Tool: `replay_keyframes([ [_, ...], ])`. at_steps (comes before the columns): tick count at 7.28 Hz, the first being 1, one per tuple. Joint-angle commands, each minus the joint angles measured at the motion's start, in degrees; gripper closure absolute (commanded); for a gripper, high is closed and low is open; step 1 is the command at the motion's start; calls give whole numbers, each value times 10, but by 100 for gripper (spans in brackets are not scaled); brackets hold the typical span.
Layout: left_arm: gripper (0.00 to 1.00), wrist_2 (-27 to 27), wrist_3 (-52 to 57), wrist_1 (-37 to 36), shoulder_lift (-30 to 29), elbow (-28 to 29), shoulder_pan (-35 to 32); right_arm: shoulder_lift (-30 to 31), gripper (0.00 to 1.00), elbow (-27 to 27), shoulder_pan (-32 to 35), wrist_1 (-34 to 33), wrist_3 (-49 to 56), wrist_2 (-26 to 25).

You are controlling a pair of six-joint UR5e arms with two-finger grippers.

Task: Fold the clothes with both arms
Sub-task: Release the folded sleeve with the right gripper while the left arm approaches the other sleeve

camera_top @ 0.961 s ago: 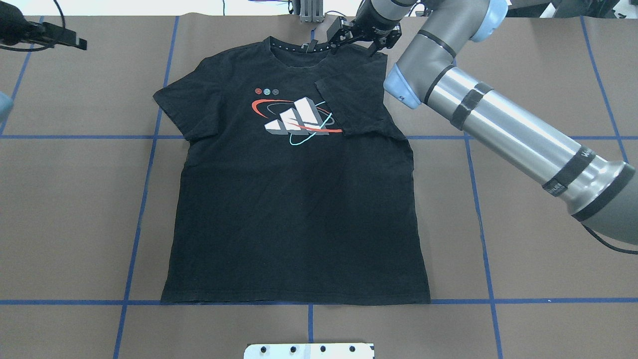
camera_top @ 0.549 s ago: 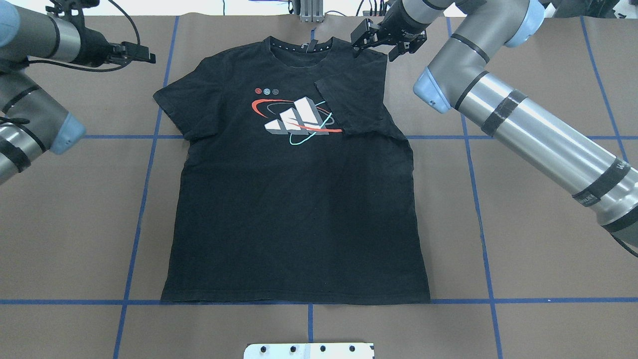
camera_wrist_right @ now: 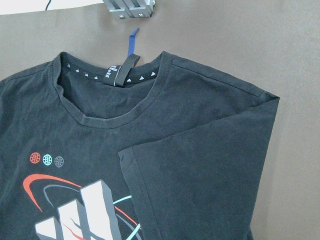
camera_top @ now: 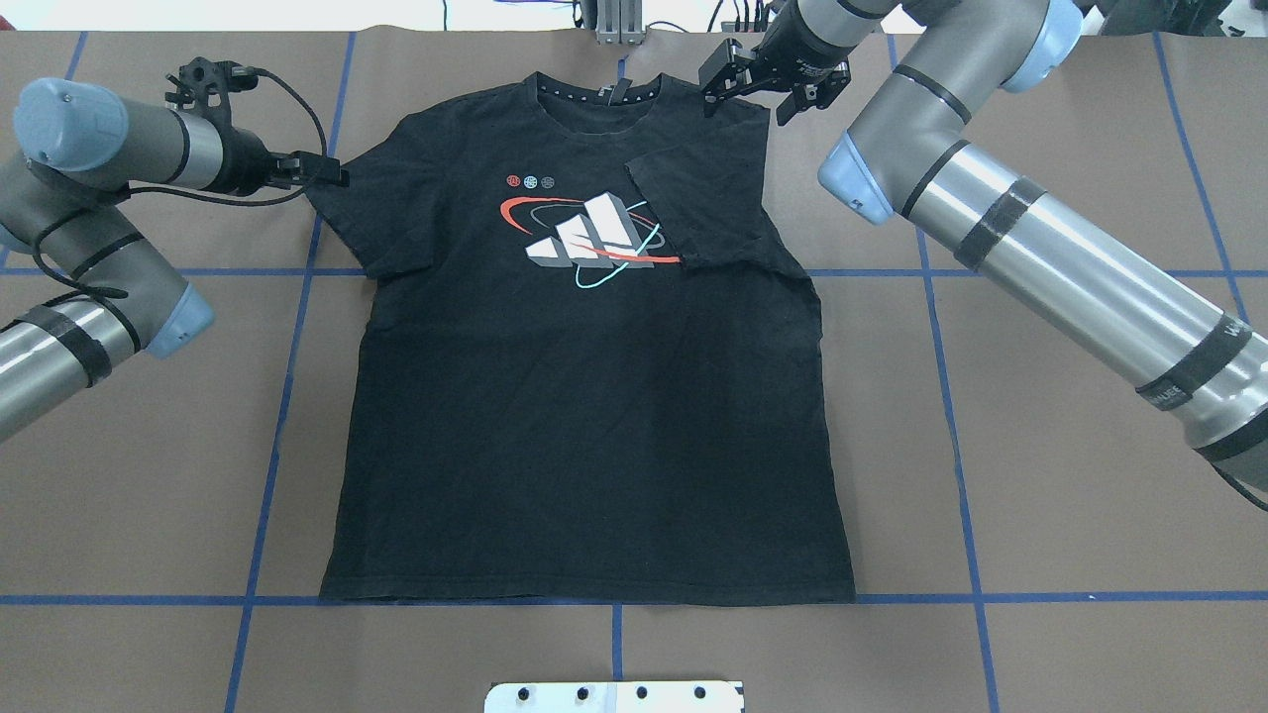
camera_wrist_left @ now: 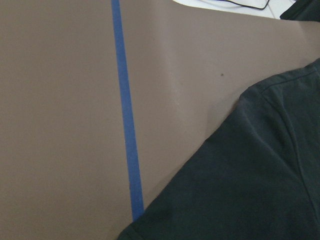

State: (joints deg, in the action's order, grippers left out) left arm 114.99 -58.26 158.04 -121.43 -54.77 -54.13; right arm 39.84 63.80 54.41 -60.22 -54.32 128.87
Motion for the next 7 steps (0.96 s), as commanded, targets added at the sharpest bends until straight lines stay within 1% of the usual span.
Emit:
replay_keyframes([
  [1, 11, 0, 0, 0, 1, 7, 3, -2, 0, 0, 0, -1, 0, 0],
  [2, 18, 0, 0, 0, 1, 7, 3, -1, 0, 0, 1, -1, 0, 0],
  [7, 23, -13, 3, -12, -1, 11, -5, 1, 0, -1, 1, 0, 1, -1],
])
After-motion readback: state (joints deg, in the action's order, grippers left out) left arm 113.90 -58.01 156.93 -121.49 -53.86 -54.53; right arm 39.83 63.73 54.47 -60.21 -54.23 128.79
